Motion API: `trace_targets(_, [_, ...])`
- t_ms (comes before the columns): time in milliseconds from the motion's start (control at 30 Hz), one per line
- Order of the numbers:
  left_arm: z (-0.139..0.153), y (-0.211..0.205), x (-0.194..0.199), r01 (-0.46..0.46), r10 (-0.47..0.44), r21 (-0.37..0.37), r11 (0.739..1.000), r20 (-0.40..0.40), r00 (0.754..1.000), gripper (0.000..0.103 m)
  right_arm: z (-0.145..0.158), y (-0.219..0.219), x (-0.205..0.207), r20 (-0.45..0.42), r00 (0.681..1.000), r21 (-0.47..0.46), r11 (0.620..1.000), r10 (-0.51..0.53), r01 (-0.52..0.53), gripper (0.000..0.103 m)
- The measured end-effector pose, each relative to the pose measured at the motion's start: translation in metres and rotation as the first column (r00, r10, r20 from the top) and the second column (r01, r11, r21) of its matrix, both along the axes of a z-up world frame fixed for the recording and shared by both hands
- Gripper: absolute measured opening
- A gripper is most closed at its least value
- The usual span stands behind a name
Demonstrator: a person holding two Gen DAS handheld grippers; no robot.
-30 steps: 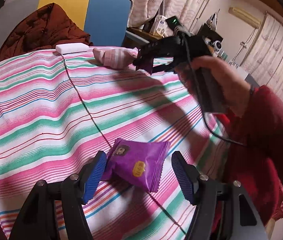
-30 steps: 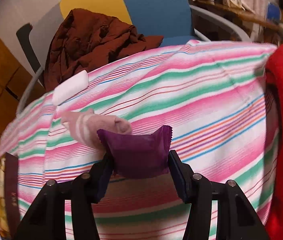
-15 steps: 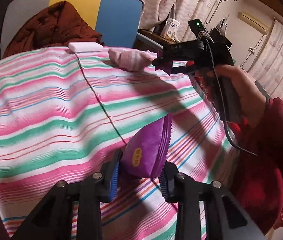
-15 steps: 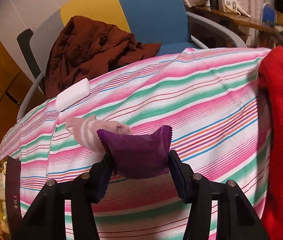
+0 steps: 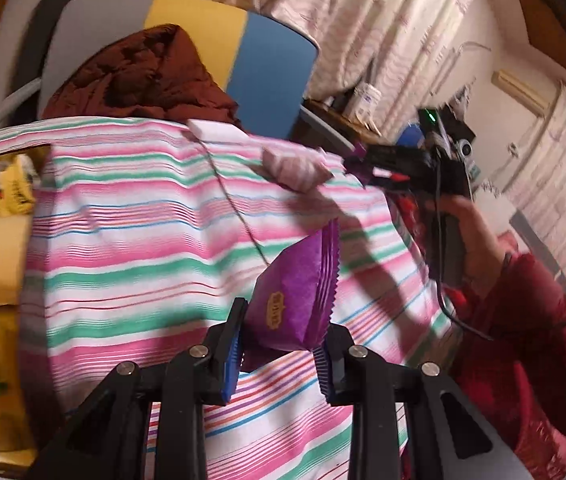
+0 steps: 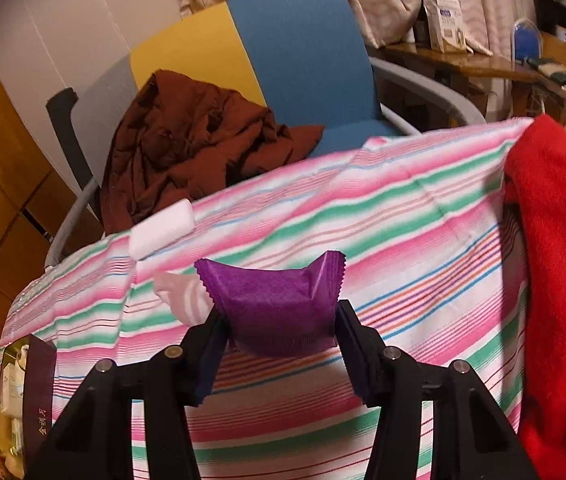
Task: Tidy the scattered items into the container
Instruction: 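Grasp a purple packet with the right tool while the left tool grasps another purple packet, then carry both purple packets over the gold tray and open both tools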
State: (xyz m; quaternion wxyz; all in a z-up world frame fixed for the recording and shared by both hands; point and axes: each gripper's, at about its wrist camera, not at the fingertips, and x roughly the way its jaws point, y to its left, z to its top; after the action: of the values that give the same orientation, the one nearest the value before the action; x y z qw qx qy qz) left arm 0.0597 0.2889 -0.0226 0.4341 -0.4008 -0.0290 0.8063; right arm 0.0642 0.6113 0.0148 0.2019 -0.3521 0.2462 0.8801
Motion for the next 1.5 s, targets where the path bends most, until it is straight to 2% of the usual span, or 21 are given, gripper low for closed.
trace_targets(133, [0.01,-0.027,-0.008,-0.066,0.066,0.035,0.997,0.011,0.998,0.03,0.013,-0.018,0.001,-0.072,0.995,0.028,0.997,0.072,-0.071,0.053])
trace_targets(267, [0.019,-0.059,-0.017,-0.136,0.135,0.062,0.989,0.023,0.991,0.03,0.025,-0.051,-0.002,-0.096,0.982,0.053,0.986,0.164,-0.16,0.053])
trace_targets(467, [0.03,-0.113,-0.03,-0.256,0.253,0.115,0.96,0.039,0.967,0.03,0.038,-0.124,-0.008,-0.131,0.933,0.036,0.942,0.334,-0.332,0.053])
trace_targets(600, [0.028,-0.148,-0.041,-0.337,0.33,0.137,0.931,0.074,0.941,0.03,0.044,-0.186,-0.015,-0.147,0.871,0.025,0.882,0.47,-0.472,0.053])
trace_targets(800, [0.022,-0.194,-0.056,-0.438,0.423,0.155,0.886,0.119,0.898,0.03,0.045,-0.283,-0.025,-0.13,0.751,0.042,0.76,0.648,-0.648,0.053])
trace_targets(933, [0.015,-0.208,-0.065,-0.454,0.438,0.127,0.882,0.135,0.889,0.03,0.04,-0.336,-0.033,-0.078,0.677,0.068,0.682,0.731,-0.728,0.053])
trace_targets(1033, [0.005,-0.212,-0.069,-0.455,0.438,0.094,0.885,0.158,0.885,0.03,0.032,-0.364,-0.04,-0.013,0.641,0.095,0.639,0.768,-0.763,0.054])
trace_targets(1167, [-0.007,-0.213,-0.076,-0.452,0.435,0.05,0.891,0.194,0.879,0.031,0.017,-0.387,-0.05,0.07,0.614,0.102,0.606,0.786,-0.789,0.057])
trace_targets(1267, [-0.012,-0.214,-0.078,-0.455,0.44,0.028,0.89,0.208,0.873,0.031,0.012,-0.394,-0.053,0.1,0.612,0.107,0.603,0.785,-0.791,0.063])
trace_targets(1333, [-0.013,-0.216,-0.076,-0.455,0.438,0.034,0.89,0.215,0.873,0.036,0.01,-0.394,-0.052,0.094,0.608,0.09,0.602,0.788,-0.794,0.063])
trace_targets(1433, [-0.012,-0.223,-0.073,-0.468,0.442,0.061,0.882,0.24,0.864,0.05,0.011,-0.392,-0.049,0.085,0.617,0.084,0.611,0.782,-0.787,0.064])
trace_targets(1500, [-0.009,-0.227,-0.069,-0.491,0.464,0.07,0.868,0.231,0.855,0.052,0.015,-0.39,-0.048,0.074,0.624,0.088,0.618,0.778,-0.781,0.065])
